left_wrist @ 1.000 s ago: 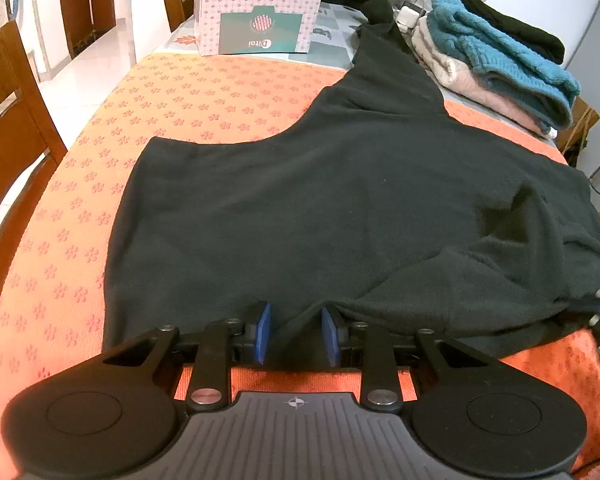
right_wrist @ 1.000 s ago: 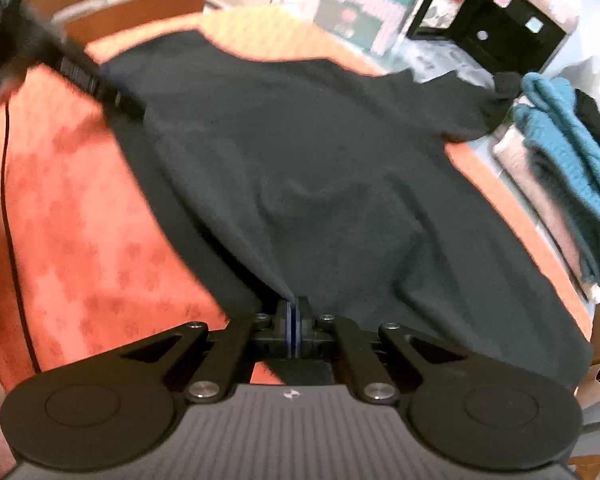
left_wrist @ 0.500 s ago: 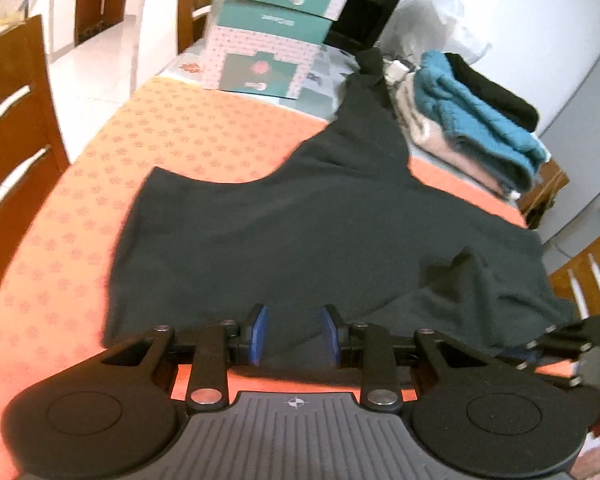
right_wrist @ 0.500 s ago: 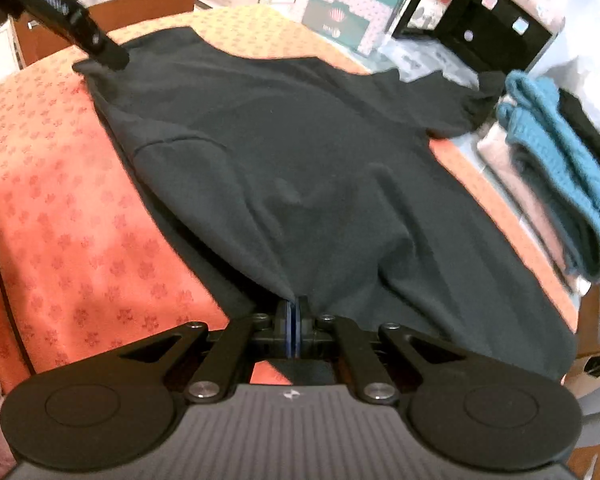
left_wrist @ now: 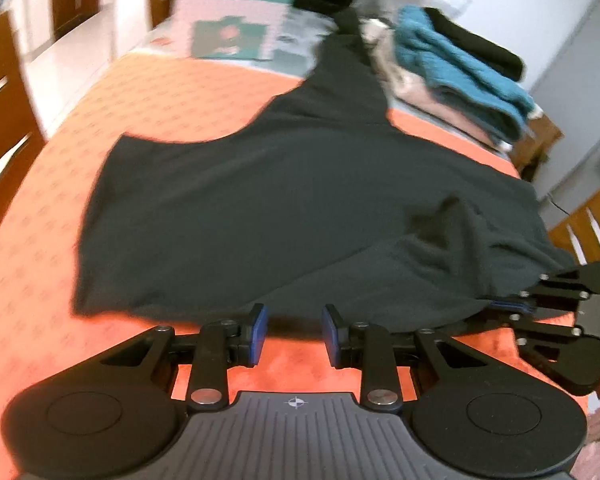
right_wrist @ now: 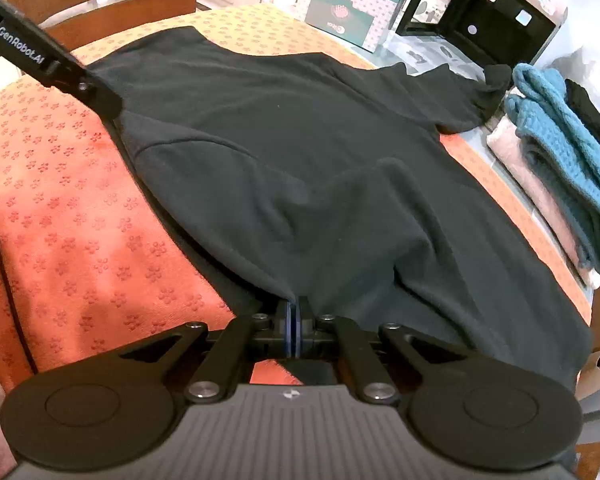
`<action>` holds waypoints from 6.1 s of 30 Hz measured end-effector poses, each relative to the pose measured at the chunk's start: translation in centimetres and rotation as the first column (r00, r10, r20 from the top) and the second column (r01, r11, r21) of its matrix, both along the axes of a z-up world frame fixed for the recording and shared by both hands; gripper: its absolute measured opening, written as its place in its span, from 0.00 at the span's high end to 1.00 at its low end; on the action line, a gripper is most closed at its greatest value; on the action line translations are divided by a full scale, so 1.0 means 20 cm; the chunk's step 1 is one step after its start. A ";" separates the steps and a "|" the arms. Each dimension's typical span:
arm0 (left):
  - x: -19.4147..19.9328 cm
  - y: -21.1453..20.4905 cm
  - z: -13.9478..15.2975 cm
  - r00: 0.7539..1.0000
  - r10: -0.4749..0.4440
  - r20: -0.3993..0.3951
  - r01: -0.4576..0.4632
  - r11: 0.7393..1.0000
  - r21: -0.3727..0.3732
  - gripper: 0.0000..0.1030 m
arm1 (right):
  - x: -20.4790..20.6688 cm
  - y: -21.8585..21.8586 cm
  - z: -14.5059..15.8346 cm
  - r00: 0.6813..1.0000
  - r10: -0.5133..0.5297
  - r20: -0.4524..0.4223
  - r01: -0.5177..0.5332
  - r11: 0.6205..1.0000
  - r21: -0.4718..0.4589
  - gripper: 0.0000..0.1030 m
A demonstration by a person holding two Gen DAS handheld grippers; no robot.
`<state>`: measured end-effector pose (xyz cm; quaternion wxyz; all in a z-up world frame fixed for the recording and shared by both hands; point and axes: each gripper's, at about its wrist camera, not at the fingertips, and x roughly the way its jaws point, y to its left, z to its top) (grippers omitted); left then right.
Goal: Fold clothes
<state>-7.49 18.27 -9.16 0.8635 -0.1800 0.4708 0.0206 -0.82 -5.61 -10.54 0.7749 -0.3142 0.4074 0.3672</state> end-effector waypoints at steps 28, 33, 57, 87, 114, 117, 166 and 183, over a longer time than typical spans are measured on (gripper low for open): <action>0.08 0.02 0.08 0.997 0.043 0.058 -0.044 0.999 0.020 0.74 | 0.08 -0.18 0.13 0.987 -0.103 -0.119 0.117 0.986 0.119 0.94; 0.20 -0.15 0.07 0.994 -0.095 0.051 0.094 0.996 0.007 0.74 | 0.13 -0.38 0.22 0.956 -0.227 -0.184 0.263 0.944 0.199 0.91; 0.37 -0.35 -0.12 0.969 -0.221 -0.107 0.225 0.974 0.024 0.74 | 0.16 -1.77 0.05 0.356 -0.842 -0.405 0.925 0.256 0.281 0.79; 0.37 -0.30 -0.11 0.980 -0.138 -0.141 0.136 0.990 -0.022 0.79 | 0.26 -2.17 -0.01 0.101 -0.846 -0.523 0.886 -0.163 0.435 0.97; 0.36 -0.68 -0.03 0.860 -0.504 -0.079 0.511 0.848 0.143 0.52 | 0.33 -1.93 0.07 0.313 -0.931 -0.188 0.924 0.253 0.287 0.60; 0.37 -0.70 -0.03 0.853 -0.517 -0.069 0.521 0.843 0.131 0.52 | 0.36 -1.80 0.15 0.437 -0.887 -0.147 0.876 0.383 0.292 0.58; 0.39 -0.52 -0.11 0.908 -0.417 -0.027 0.415 0.908 -0.061 0.51 | 0.80 -0.07 0.01 0.962 -0.199 -0.190 0.245 0.932 0.267 0.53; 0.37 -0.17 0.10 0.991 -0.131 0.040 0.132 0.991 -0.022 0.51 | 1.42 0.03 0.27 0.871 -0.466 -0.157 0.487 0.774 0.405 0.52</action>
